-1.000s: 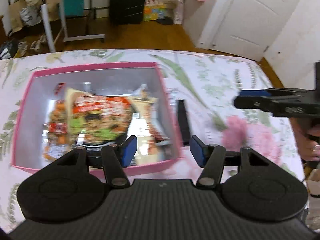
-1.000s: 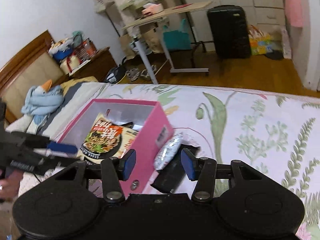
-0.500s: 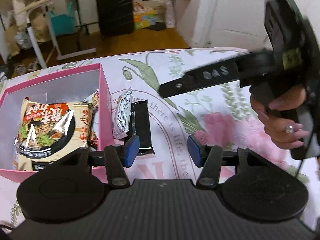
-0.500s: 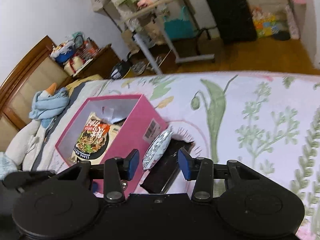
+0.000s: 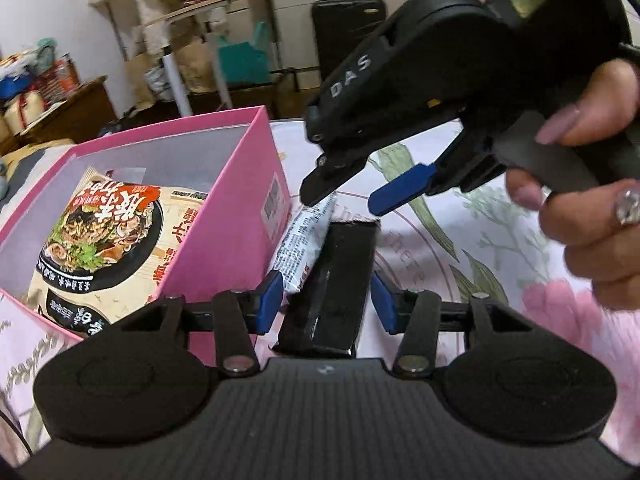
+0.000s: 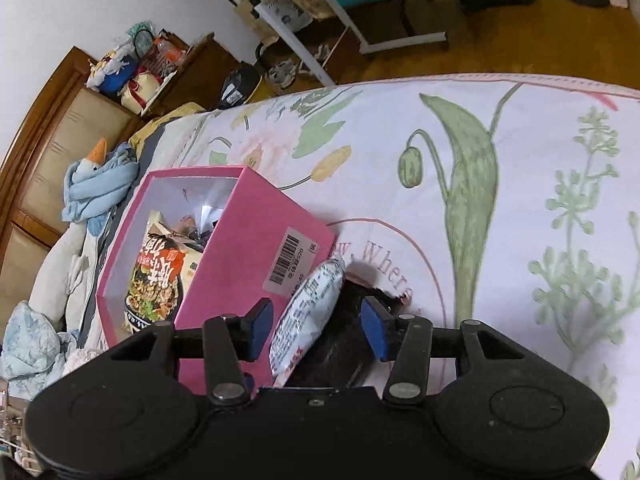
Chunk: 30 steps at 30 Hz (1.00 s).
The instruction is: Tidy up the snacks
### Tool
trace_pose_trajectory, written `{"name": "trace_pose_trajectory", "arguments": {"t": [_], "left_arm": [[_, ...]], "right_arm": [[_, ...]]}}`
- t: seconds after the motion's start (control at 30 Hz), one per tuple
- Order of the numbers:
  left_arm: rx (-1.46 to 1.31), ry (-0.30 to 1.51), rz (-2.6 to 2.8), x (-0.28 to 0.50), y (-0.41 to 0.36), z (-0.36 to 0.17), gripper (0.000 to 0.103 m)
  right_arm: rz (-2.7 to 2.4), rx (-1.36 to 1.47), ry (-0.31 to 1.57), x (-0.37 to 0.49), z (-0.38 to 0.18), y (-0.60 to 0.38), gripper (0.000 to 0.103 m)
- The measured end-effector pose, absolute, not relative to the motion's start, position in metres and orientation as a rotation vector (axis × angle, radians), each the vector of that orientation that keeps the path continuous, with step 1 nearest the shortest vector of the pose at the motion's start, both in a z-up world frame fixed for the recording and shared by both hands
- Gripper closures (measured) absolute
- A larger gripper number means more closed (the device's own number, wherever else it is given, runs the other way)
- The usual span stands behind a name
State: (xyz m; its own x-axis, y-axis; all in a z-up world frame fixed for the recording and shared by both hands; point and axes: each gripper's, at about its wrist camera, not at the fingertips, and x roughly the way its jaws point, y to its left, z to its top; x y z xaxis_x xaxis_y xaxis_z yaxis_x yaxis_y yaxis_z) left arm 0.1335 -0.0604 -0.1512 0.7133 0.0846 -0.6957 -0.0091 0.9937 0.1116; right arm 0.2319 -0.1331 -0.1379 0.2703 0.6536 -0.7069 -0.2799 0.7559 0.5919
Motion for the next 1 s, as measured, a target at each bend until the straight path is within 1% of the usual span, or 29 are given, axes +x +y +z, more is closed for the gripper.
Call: {"name": "trace_pose_trajectory", "arguments": {"t": [0.03, 0.13, 0.2, 0.23, 0.27, 0.3, 0.33, 0.47, 0.6, 0.7, 0.73, 0.8, 0.9, 0.93, 1.0], "left_arm": [[0.093, 0.770, 0.078, 0.135, -0.062, -0.153, 0.055], [0.055, 0.770, 0.114, 0.142, -0.059, -0.157, 0.060], [0.029, 0.780, 0.114, 0.146, -0.056, -0.159, 0.063], [0.024, 0.784, 0.111, 0.146, -0.053, -0.159, 0.064], [0.029, 0.785, 0.104, 0.145, -0.053, -0.159, 0.064], [0.035, 0.786, 0.096, 0.145, -0.052, -0.159, 0.064], [0.040, 0.788, 0.088, 0.145, -0.051, -0.160, 0.064], [0.049, 0.799, 0.054, 0.143, -0.050, -0.161, 0.064], [0.069, 0.814, 0.024, 0.138, -0.049, -0.162, 0.064], [0.033, 0.886, 0.010, 0.136, -0.044, -0.164, 0.064], [0.006, 0.918, 0.002, 0.134, -0.041, -0.166, 0.062], [-0.036, 0.964, 0.007, 0.128, -0.037, -0.171, 0.060], [-0.033, 0.950, 0.024, 0.118, -0.039, -0.175, 0.059], [-0.045, 0.962, 0.026, 0.117, -0.038, -0.177, 0.056], [-0.120, 1.009, 0.027, 0.118, -0.034, -0.181, 0.042]], "right_arm": [[0.653, 0.387, 1.137, 0.235, -0.140, -0.130, 0.047], [0.662, 0.380, 1.141, 0.248, -0.148, -0.125, 0.045], [0.660, 0.371, 1.149, 0.255, -0.153, -0.122, 0.045], [0.659, 0.363, 1.151, 0.256, -0.156, -0.121, 0.047], [0.667, 0.354, 1.152, 0.256, -0.158, -0.121, 0.063], [0.685, 0.350, 1.149, 0.255, -0.158, -0.122, 0.083], [0.702, 0.354, 1.146, 0.251, -0.158, -0.124, 0.095], [0.700, 0.379, 1.125, 0.231, -0.153, -0.141, 0.100], [0.648, 0.371, 1.089, 0.217, -0.148, -0.160, 0.100], [0.615, 0.336, 1.065, 0.217, -0.147, -0.166, 0.091], [0.615, 0.338, 1.056, 0.219, -0.147, -0.167, 0.083], [0.628, 0.328, 1.032, 0.224, -0.148, -0.164, 0.068], [0.658, 0.277, 1.010, 0.236, -0.153, -0.151, 0.063], [0.662, 0.257, 1.016, 0.241, -0.157, -0.146, 0.062], [0.661, 0.214, 1.035, 0.250, -0.167, -0.136, 0.060]]}}
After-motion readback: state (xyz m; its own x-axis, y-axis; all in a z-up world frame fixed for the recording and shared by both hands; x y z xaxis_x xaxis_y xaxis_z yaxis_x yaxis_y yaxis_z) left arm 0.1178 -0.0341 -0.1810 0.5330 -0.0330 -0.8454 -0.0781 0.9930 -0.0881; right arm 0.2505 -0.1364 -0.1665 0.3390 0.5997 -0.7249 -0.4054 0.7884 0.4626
